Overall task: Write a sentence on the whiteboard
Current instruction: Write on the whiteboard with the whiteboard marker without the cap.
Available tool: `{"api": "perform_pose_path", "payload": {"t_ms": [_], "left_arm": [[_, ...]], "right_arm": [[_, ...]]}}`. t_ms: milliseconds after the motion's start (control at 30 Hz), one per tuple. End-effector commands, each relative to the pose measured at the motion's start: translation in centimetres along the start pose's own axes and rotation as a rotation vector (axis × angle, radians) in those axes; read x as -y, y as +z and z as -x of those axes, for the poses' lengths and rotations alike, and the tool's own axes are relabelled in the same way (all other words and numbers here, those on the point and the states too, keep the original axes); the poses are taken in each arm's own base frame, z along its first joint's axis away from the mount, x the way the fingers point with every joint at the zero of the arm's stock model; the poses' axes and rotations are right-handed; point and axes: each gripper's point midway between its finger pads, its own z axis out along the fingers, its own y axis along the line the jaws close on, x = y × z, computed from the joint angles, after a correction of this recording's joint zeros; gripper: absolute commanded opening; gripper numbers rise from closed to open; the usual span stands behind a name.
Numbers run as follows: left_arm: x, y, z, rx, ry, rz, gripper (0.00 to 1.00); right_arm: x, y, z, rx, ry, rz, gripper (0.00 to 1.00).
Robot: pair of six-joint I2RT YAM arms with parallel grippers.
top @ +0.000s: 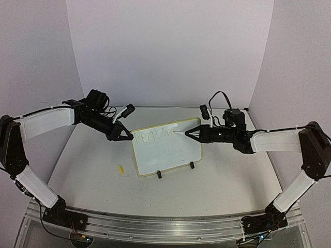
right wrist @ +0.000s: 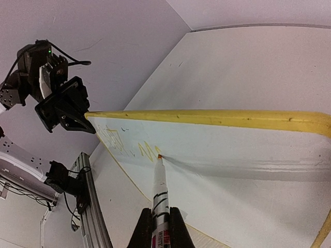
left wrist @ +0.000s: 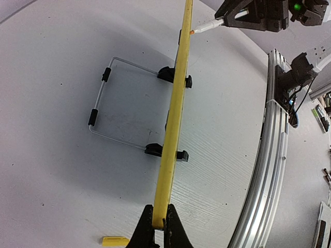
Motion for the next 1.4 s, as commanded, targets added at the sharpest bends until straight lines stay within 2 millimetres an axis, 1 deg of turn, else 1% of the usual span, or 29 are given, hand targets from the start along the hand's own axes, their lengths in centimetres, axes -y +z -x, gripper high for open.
{"api": "perform_pose_path", "payload": {"t_ms": [0, 200, 467, 600, 800, 1033, 1367], "left_arm": [[-1.1, 0.3, -0.2, -0.018, 0.029, 0.047, 0.0], [-1.0, 0.3, -0.1, -0.017, 0.03, 0.047, 0.0], [-1.0, 0.2, -0.1, -0.016, 0.031, 0.047, 0.0], [-1.0, 0.2, -0.1, -0.017, 0.031, 0.047, 0.0], [-0.9, 0.3, -0.1, -0.017, 0.032, 0.044, 0.0], [-0.9, 0.4, -0.1, -0.018, 0.03, 0.043, 0.0], [-0.9, 0.5, -0.2, -0.021, 0.031, 0.039, 0.0]], "right_arm": [[0.8, -0.2, -0.4, 0.0, -0.004, -0.035, 0.0], [0.9, -0.8, 0.0, 0.022, -0.01, -0.072, 0.0], [0.1, -1.5, 1.7, 0.067, -0.034, -0.083, 0.0], [-0.3, -1.4, 2.2, 0.073, -0.043, -0.072, 0.0], [-0.3, -0.7, 2.3, 0.054, -0.04, -0.048, 0.0], [-0.4, -0.3, 2.5, 0.051, -0.043, -0.038, 0.0], [-0.1, 0.2, 2.1, 0.035, -0.038, -0.037, 0.0]]}}
